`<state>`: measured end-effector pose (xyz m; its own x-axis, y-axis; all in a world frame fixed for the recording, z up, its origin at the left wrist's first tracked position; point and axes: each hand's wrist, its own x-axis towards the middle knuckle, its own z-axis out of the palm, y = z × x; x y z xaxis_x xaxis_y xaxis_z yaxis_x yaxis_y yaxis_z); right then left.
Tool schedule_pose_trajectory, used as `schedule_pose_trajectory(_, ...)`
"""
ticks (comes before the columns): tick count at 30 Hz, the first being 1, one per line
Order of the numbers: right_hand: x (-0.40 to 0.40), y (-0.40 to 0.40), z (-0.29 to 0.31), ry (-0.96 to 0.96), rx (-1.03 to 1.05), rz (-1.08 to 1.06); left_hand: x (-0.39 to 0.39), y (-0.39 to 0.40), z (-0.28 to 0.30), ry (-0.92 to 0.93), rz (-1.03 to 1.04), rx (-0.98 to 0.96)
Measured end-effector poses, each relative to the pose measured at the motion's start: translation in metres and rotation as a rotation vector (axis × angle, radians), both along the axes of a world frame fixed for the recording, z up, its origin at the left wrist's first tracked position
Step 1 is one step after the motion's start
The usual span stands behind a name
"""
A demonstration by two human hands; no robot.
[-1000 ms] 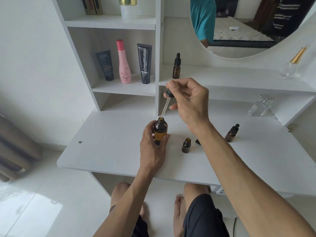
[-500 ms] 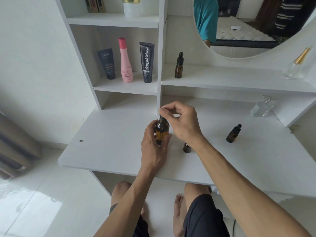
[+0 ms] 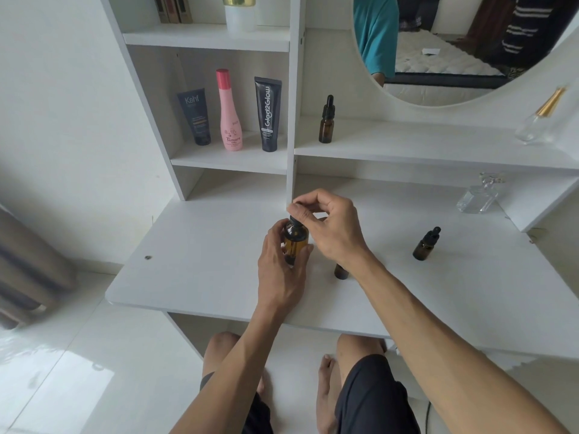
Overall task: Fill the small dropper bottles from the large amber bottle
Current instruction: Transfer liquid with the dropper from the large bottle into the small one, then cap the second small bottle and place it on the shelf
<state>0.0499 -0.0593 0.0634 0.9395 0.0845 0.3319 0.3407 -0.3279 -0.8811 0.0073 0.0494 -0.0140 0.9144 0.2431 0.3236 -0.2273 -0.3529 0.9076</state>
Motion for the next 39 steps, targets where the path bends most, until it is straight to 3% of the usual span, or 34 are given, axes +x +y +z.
schedule_pose_trajectory(12, -0.005, -0.005, 0.003, 0.012, -0.010, -0.005, -0.003, -0.001, 0.004, -0.016, 0.002, -0.004)
schedule_pose_trajectory(17, -0.004, -0.030, 0.011, -0.047, 0.038, -0.140, 0.000, 0.000, 0.000, -0.017, -0.002, 0.012)
schedule_pose_trajectory(21, -0.001, -0.069, -0.001, -0.014, -0.149, -0.270, 0.000, 0.000, 0.000, 0.001, 0.007, 0.021)
schedule_pose_trajectory(26, -0.012, -0.100, -0.025, 0.178, -0.392, -0.241, -0.004, -0.004, 0.004, 0.015, 0.042, 0.044)
schedule_pose_trajectory(33, -0.026, -0.110, -0.042, 0.255, -0.490, -0.197, -0.022, -0.011, 0.007, -0.256, 0.240, 0.194)
schedule_pose_trajectory(36, -0.027, -0.111, -0.046, 0.246, -0.472, -0.189, -0.031, -0.023, 0.009, -0.333, 0.133, 0.280)
schedule_pose_trajectory(39, -0.026, -0.112, -0.049, 0.221, -0.464, -0.198, -0.035, -0.038, 0.008, -0.161, -0.025, 0.311)
